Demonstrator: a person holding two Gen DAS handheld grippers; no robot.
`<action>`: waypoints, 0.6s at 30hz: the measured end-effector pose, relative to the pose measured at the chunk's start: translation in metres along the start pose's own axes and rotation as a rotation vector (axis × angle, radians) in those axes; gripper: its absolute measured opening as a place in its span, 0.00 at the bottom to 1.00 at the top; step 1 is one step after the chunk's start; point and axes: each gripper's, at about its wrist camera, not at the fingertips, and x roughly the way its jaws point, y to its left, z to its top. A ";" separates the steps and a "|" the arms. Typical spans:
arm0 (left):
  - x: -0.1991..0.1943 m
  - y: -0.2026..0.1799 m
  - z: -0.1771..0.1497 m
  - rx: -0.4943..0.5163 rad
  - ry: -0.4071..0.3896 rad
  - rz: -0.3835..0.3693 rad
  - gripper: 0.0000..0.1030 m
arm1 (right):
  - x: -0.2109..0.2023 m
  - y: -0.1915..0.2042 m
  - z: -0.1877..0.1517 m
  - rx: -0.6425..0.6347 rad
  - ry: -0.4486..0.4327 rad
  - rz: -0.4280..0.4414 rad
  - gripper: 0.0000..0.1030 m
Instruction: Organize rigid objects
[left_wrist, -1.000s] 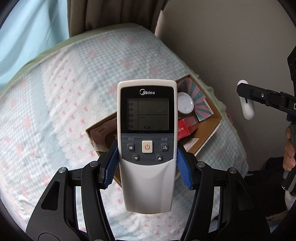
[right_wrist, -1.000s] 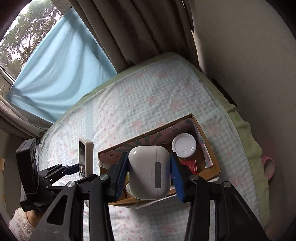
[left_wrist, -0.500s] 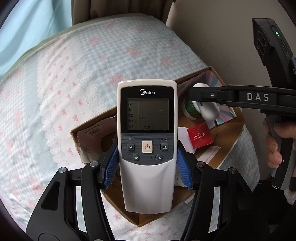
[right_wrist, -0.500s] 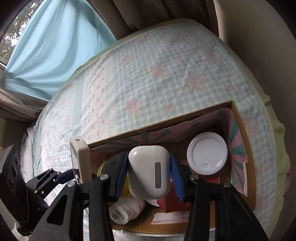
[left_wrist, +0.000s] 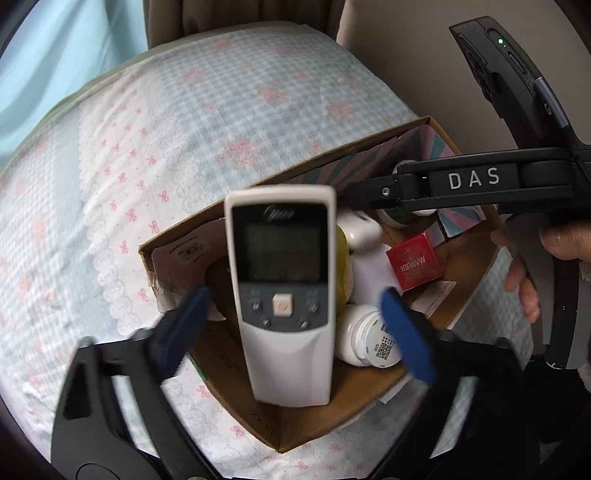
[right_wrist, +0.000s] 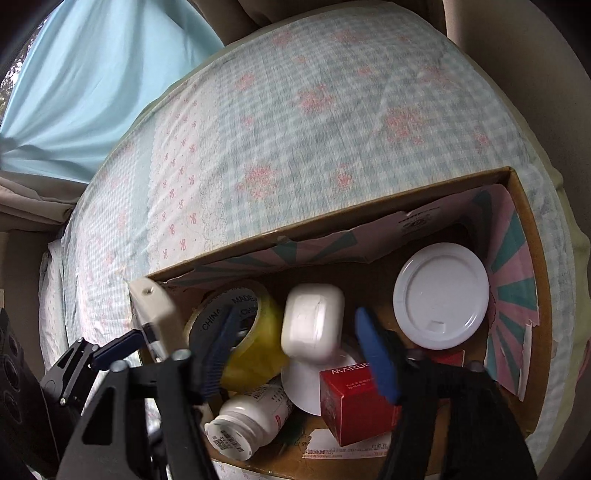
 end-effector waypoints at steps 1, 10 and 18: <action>-0.003 0.000 0.000 -0.004 -0.005 -0.008 1.00 | -0.003 -0.002 0.000 0.019 -0.012 -0.001 0.92; -0.015 0.000 -0.014 -0.019 0.026 0.023 1.00 | -0.014 -0.020 -0.010 0.071 -0.010 -0.043 0.98; -0.047 -0.002 -0.026 -0.002 0.002 0.021 1.00 | -0.036 -0.007 -0.023 0.087 -0.053 -0.037 0.98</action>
